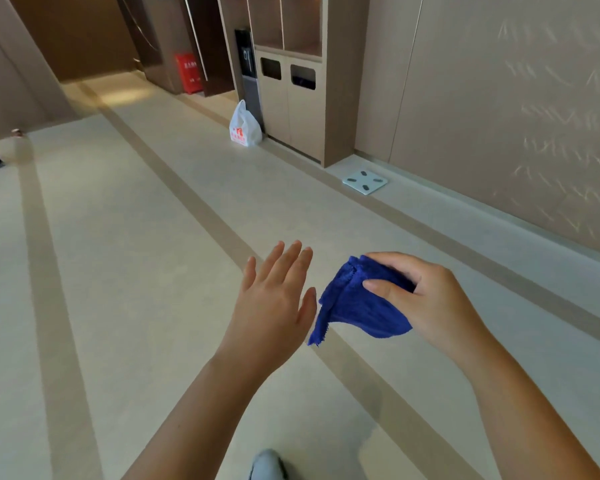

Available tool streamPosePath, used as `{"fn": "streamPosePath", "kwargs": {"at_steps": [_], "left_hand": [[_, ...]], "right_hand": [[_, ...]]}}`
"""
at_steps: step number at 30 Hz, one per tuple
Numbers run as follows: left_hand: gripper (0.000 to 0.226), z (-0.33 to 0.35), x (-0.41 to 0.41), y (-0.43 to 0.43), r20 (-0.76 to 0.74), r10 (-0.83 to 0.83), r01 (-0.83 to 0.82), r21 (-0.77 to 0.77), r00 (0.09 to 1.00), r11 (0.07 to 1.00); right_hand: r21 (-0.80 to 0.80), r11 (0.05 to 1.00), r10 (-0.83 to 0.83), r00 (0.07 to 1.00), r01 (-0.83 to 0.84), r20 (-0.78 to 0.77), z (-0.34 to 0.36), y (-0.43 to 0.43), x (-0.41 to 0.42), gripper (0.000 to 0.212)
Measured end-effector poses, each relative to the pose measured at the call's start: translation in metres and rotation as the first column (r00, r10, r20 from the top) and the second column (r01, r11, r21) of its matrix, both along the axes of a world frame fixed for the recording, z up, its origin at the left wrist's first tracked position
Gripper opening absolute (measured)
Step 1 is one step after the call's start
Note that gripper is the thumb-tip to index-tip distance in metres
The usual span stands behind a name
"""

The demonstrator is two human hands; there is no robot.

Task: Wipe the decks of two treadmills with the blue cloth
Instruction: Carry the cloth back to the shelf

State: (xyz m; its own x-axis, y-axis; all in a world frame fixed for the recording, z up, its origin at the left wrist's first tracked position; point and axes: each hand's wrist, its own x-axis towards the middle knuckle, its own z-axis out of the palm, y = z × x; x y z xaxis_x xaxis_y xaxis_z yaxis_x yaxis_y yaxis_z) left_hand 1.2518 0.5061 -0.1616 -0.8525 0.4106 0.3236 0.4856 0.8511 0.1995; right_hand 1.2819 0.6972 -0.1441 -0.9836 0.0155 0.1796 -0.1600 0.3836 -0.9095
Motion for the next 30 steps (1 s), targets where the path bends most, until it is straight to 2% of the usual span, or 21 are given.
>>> {"fn": "streamPosePath", "kwargs": {"at_steps": [5,9,14,18,25,30], "left_hand": [[0.052,-0.023,-0.111,-0.002,0.039,0.001,-0.002,0.042,0.999,0.999],[0.046,-0.042,-0.221,-0.012,0.126,0.017,-0.042,0.196,0.992,0.98],[0.049,-0.044,-0.344,-0.021,0.158,0.055,-0.091,0.231,0.986,0.969],[0.048,-0.047,-0.417,-0.026,0.15,0.065,-0.1,0.241,0.987,0.965],[0.048,-0.056,-0.559,-0.016,0.149,0.076,-0.112,0.248,0.986,0.962],[0.048,-0.051,-0.679,0.0,0.162,0.106,-0.133,0.167,0.981,0.977]], "right_hand": [[0.013,1.0,-0.013,1.0,0.013,0.003,-0.016,-0.004,-0.116,0.034],[0.037,0.999,0.004,1.0,-0.005,0.027,-0.019,-0.016,-0.222,0.035],[0.093,0.995,0.033,0.994,-0.043,0.1,-0.018,-0.028,-0.339,0.031],[0.083,0.996,0.038,0.995,-0.046,0.097,-0.022,-0.031,-0.417,0.039],[0.053,0.994,0.086,0.99,-0.092,0.115,-0.047,-0.027,-0.575,0.04],[0.05,0.992,0.116,0.99,-0.12,0.079,-0.051,-0.012,-0.705,0.042]]}}
